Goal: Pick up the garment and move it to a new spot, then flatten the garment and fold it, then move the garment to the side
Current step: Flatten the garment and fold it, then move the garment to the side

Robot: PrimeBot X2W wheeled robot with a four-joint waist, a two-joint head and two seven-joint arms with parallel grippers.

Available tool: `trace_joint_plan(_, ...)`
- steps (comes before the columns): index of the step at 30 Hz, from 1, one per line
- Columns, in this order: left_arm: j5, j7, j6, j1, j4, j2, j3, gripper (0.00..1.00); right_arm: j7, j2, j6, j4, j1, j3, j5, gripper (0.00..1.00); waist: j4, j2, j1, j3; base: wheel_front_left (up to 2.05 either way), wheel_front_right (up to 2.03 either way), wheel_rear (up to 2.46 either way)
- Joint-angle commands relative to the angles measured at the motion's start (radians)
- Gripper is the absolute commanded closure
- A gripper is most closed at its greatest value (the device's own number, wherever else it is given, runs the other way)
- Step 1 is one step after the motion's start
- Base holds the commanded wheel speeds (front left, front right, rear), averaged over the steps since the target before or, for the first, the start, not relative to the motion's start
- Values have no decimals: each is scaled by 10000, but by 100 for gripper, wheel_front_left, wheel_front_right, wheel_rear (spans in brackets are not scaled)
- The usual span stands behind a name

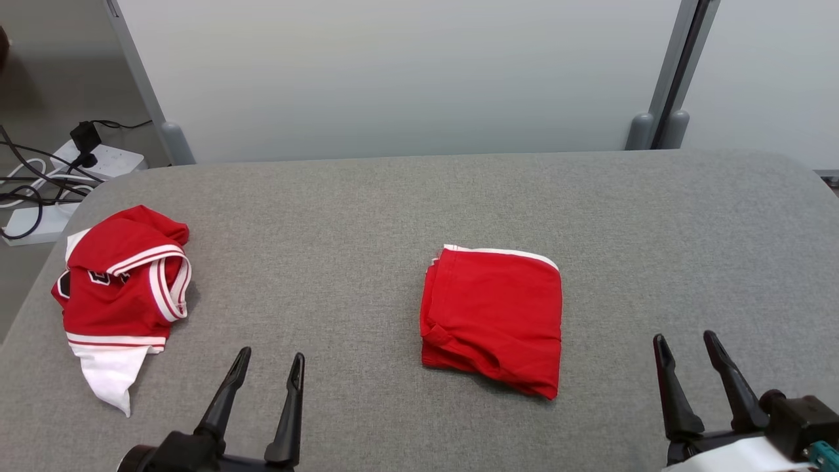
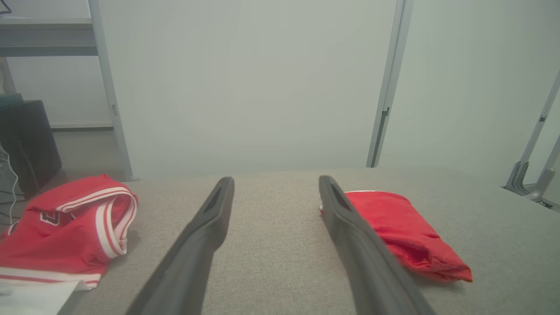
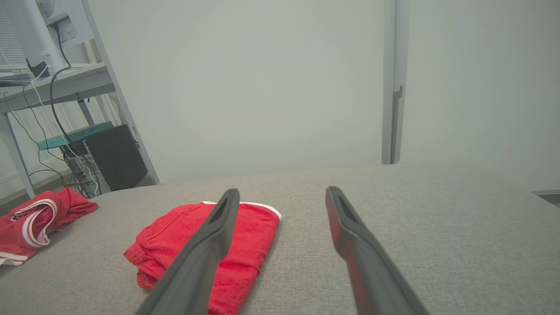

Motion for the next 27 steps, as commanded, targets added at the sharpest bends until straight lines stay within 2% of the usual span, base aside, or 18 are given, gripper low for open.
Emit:
trace_joint_plan(1,61,-59,-75,-163,-296,20,388,0,-133,-126,42,-383,-70,227,103,0,27,0,0,4,0,0,0)
trace_joint_plan(27,139,-59,-202,-249,-221,20,407,0,-133,-124,42,-391,-144,263,258,0,115,0,0,95,0,0,0)
